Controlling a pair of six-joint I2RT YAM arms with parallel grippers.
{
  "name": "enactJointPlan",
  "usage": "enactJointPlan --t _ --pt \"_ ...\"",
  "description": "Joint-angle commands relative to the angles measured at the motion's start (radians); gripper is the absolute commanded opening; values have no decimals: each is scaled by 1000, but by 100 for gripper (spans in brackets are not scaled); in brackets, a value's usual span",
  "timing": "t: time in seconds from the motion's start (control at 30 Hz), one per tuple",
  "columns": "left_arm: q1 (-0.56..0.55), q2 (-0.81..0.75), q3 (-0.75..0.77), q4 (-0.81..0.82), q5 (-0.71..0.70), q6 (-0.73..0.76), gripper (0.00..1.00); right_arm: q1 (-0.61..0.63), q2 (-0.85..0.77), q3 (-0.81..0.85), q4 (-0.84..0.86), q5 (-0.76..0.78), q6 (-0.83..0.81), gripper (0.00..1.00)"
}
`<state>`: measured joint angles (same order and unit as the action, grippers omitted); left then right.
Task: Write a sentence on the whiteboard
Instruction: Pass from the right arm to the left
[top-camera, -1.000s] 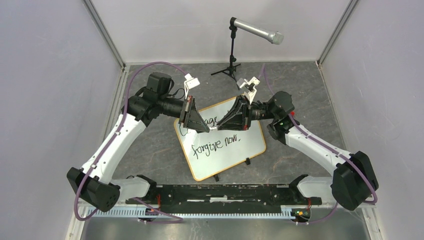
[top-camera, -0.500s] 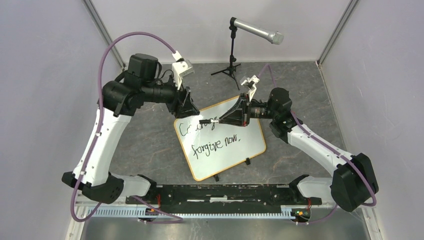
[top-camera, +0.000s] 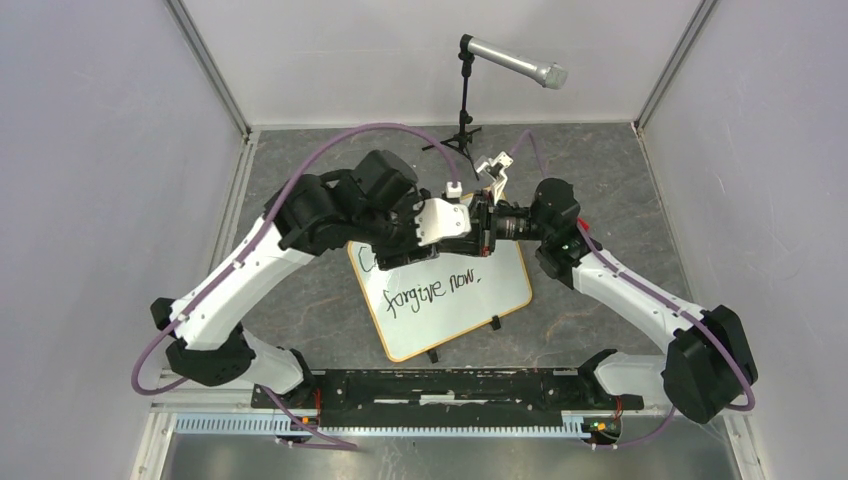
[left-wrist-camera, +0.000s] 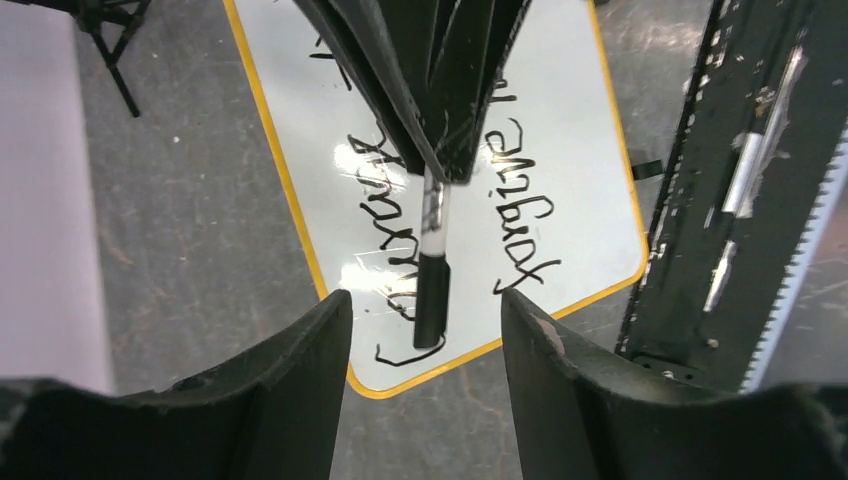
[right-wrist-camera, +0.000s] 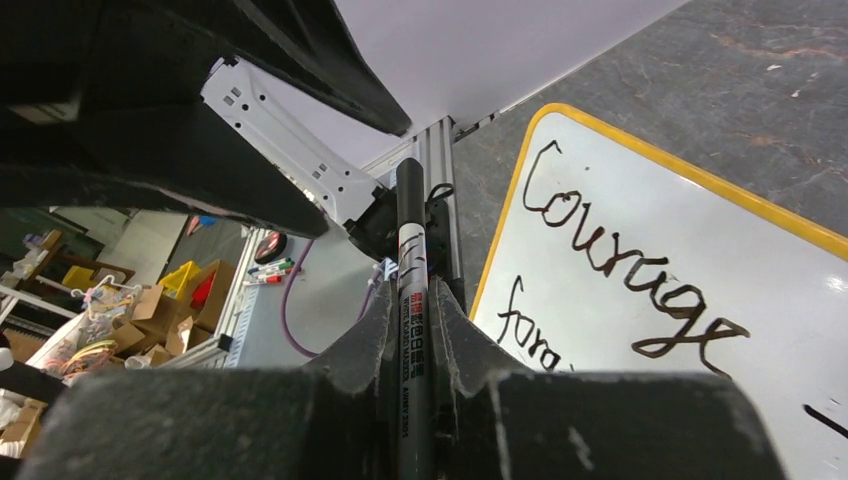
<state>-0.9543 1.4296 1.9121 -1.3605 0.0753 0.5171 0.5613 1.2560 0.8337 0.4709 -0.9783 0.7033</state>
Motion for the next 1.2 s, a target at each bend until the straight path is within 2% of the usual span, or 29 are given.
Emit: enactJointPlan --t 0.0,0.2,0.43,0.7,0.8,0.93,0.97,1.03,1.1,1.17 --pt "-73 29 44 13 -189 94 61 19 -3 -7 61 -3 24 0" --pt "-111 58 31 8 -203 112 57 26 -4 -8 73 -14 29 0" --pt "-121 68 -5 27 -207 109 48 30 -7 -10 85 -20 40 0" --pt "-133 99 -3 32 -190 110 47 37 -5 -10 103 -26 50 0" --pt "-134 104 -5 34 -178 105 37 37 -5 -9 103 -26 51 0" --pt "-133 99 -11 35 -178 98 18 37 -8 -5 102 -32 48 1" --pt "-133 93 -14 34 -175 93 12 35 -7 0 97 -34 43 4" --pt "-132 82 -21 32 -165 80 5 28 -5 19 71 -39 22 16" --pt "-122 74 -24 27 -149 64 2 9 -7 38 56 -37 9 27" --pt "-100 65 -22 25 -122 49 2 -14 -11 56 21 -26 -12 43"
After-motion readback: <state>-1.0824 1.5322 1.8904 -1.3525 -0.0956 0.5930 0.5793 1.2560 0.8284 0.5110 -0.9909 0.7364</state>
